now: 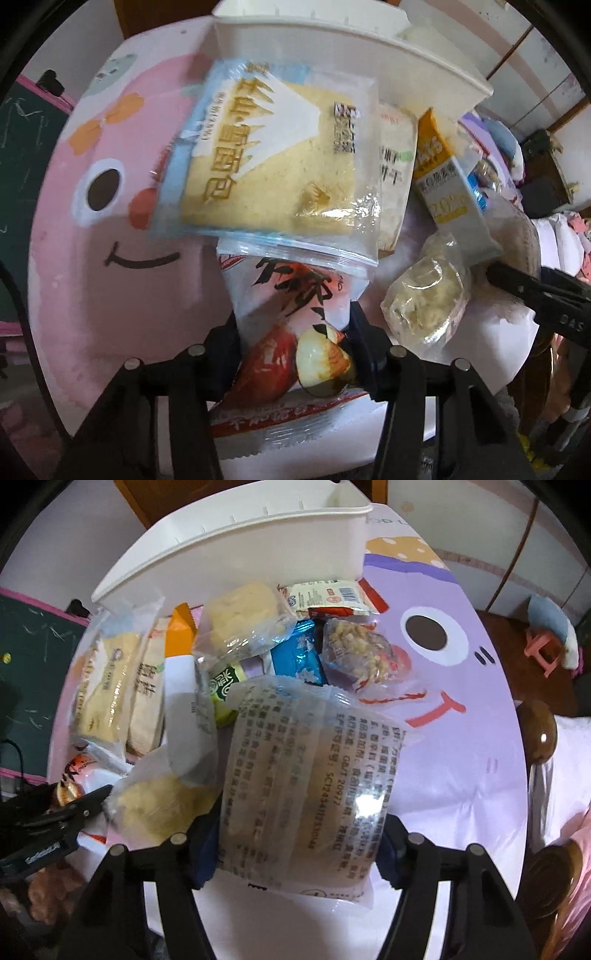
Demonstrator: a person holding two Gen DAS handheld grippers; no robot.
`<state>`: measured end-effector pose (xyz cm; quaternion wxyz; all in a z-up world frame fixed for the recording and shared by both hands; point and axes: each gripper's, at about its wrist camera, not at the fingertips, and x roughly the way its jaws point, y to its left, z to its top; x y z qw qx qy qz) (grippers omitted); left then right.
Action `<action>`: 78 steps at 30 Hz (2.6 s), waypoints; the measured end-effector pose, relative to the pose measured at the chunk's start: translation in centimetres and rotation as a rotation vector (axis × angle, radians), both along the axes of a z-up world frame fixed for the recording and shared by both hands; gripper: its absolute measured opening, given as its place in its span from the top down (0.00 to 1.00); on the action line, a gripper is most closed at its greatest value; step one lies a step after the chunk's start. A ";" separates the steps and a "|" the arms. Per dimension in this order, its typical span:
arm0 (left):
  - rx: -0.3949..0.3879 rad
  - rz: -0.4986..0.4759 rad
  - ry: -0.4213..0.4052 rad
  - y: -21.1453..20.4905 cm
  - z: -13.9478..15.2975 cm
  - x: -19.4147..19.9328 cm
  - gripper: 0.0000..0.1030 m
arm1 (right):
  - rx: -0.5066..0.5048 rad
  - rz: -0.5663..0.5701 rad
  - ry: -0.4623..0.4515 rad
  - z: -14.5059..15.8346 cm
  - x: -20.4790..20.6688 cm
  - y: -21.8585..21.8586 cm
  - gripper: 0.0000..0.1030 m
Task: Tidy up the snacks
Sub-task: 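Grasp the red-white apple-chip packet with the left gripper while the right grasps the clear printed biscuit bag, then carry both packets into the white box and open both grippers, then withdraw both grippers from the box back toward the snacks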
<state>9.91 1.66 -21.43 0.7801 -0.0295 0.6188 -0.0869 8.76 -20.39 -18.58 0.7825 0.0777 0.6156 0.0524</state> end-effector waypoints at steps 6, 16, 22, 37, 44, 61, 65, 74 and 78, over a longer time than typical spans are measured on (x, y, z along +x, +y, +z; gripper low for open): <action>-0.030 -0.060 -0.103 0.1 5.6 -1.8 0.51 | 0.053 0.015 -0.059 4.1 -1.4 -0.4 0.34; -0.043 -0.152 -0.303 -0.8 14.6 -4.6 0.51 | 0.073 0.096 -0.207 10.1 -2.4 -0.1 0.34; -0.028 -0.113 -0.406 0.3 19.2 -1.8 0.51 | 0.060 0.114 -0.270 12.8 -0.2 0.1 0.34; 0.044 -0.045 -0.498 -2.9 23.3 15.9 0.50 | 0.016 0.039 -0.361 19.1 15.5 -0.6 0.33; 0.102 -0.006 -0.457 -3.5 18.6 21.9 0.49 | -0.047 0.036 -0.277 15.0 22.2 0.9 0.31; 0.111 0.051 -0.483 -2.4 15.5 21.9 0.14 | 0.007 -0.029 -0.349 13.3 21.8 1.1 0.20; 0.119 0.017 -0.530 -2.9 16.5 19.7 0.14 | 0.029 -0.039 -0.370 13.8 20.4 0.7 0.20; 0.096 -0.022 -0.582 -4.0 19.1 14.6 0.14 | -0.012 0.002 -0.461 15.7 15.3 0.4 0.20; 0.039 -0.021 -0.590 -3.5 20.5 11.8 0.14 | 0.010 0.035 -0.451 16.3 13.0 0.2 0.20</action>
